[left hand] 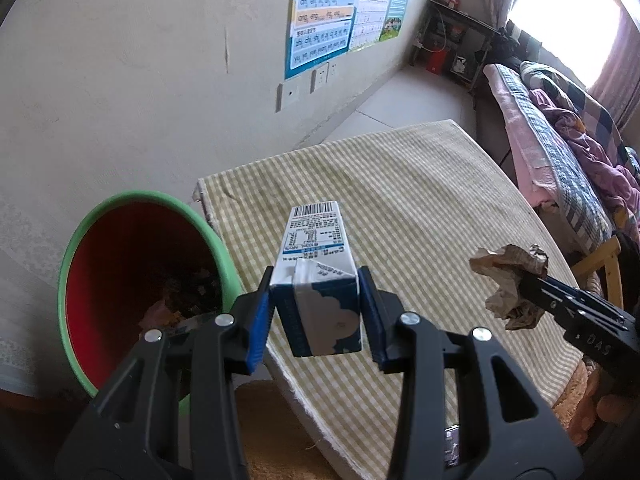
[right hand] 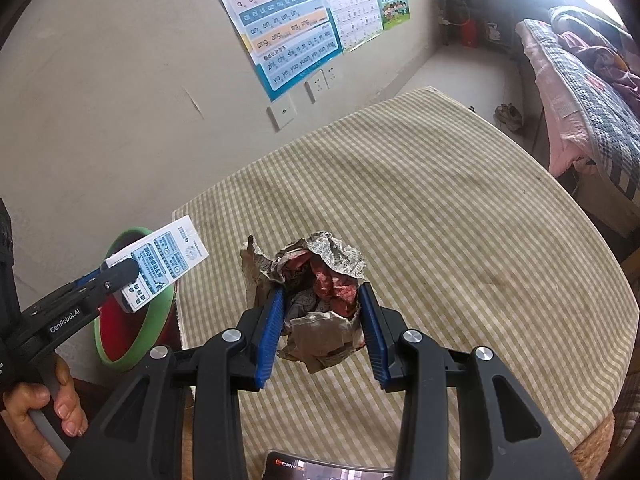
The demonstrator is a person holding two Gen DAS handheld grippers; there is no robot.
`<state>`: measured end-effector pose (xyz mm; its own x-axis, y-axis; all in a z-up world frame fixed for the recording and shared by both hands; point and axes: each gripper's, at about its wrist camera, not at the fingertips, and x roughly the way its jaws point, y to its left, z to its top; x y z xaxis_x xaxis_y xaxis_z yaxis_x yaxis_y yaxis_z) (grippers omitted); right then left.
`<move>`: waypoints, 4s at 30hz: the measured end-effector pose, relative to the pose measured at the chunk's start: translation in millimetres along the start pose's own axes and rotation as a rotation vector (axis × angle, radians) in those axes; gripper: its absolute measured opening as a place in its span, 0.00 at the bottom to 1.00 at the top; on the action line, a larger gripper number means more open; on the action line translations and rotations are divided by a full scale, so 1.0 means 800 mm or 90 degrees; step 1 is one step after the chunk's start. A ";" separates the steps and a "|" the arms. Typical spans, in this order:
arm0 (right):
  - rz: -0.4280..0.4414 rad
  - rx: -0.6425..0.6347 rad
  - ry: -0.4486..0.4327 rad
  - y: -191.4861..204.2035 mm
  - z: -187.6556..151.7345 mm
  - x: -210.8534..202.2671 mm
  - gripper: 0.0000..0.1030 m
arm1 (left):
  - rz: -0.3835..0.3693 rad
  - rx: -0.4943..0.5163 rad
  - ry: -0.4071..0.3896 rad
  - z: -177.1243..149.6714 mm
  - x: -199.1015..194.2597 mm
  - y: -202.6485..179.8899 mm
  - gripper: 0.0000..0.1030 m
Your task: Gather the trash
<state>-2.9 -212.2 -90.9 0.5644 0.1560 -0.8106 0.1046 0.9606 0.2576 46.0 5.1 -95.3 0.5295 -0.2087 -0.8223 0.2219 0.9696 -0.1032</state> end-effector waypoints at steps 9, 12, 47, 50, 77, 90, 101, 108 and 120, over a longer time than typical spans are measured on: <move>0.011 -0.046 -0.006 0.030 0.012 0.002 0.36 | 0.019 -0.018 -0.007 -0.004 -0.006 0.023 0.38; 0.002 -0.081 -0.003 0.051 0.016 0.007 0.36 | 0.032 -0.028 -0.012 -0.004 -0.009 0.035 0.38; 0.170 -0.302 0.041 0.272 0.029 0.075 0.56 | 0.197 -0.212 -0.031 -0.043 -0.038 0.203 0.78; 0.164 -0.271 0.028 0.248 0.035 0.068 0.58 | 0.183 -0.193 -0.043 -0.040 -0.042 0.189 0.81; -0.018 0.016 -0.365 -0.032 0.025 -0.103 0.94 | 0.112 0.014 -0.312 0.021 -0.113 -0.067 0.95; -0.034 -0.045 -0.348 -0.012 0.002 -0.095 0.94 | 0.107 0.016 -0.271 0.023 -0.099 -0.067 0.95; -0.044 -0.057 -0.338 -0.006 0.002 -0.091 0.94 | 0.106 0.007 -0.257 0.023 -0.096 -0.060 0.95; -0.046 -0.062 -0.335 -0.005 0.002 -0.089 0.94 | 0.105 0.008 -0.251 0.023 -0.093 -0.060 0.95; -0.049 -0.063 -0.327 -0.009 0.000 -0.084 0.94 | 0.105 0.005 -0.241 0.020 -0.088 -0.058 0.95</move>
<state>-41.2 -229.9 -38.5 0.8891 -0.0249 -0.4569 0.0974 0.9859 0.1359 11.8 -27.0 -23.4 0.8223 -0.0846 -0.5627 0.1148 0.9932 0.0184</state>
